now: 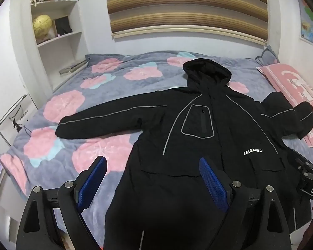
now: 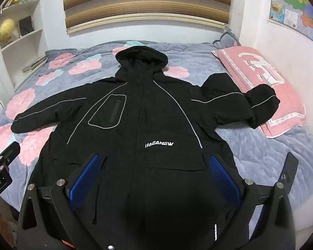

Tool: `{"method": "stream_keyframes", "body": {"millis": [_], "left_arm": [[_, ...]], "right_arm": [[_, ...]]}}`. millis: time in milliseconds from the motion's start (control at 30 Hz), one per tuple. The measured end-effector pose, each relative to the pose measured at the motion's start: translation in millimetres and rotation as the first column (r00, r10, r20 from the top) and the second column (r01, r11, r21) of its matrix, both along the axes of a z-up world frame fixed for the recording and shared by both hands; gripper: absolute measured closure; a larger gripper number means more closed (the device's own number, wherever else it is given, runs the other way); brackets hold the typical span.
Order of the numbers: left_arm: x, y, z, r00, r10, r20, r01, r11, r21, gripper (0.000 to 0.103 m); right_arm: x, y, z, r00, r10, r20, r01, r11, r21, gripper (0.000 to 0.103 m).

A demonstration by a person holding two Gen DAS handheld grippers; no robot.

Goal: Fold large clothes

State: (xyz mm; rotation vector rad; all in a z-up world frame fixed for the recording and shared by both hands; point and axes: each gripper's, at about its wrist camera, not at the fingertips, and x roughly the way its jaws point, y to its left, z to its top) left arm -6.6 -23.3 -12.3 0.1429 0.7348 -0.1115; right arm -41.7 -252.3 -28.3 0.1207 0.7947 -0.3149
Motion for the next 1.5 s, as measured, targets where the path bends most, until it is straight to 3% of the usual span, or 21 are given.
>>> {"method": "stream_keyframes", "body": {"millis": [367,1500], "left_arm": [[-8.0,-6.5,1.2,1.000,-0.012,0.026,0.011,1.000,0.010,0.012],[-1.5,-13.0,-11.0,0.999,-0.029,-0.015,0.029,1.000,0.004,0.012]], "right_arm": [[1.4,-1.2,-7.0,1.000,0.001,-0.015,0.000,1.000,0.028,0.000],[12.1,2.7,-21.1,0.999,0.018,-0.048,-0.015,0.998,0.069,0.000]]}}
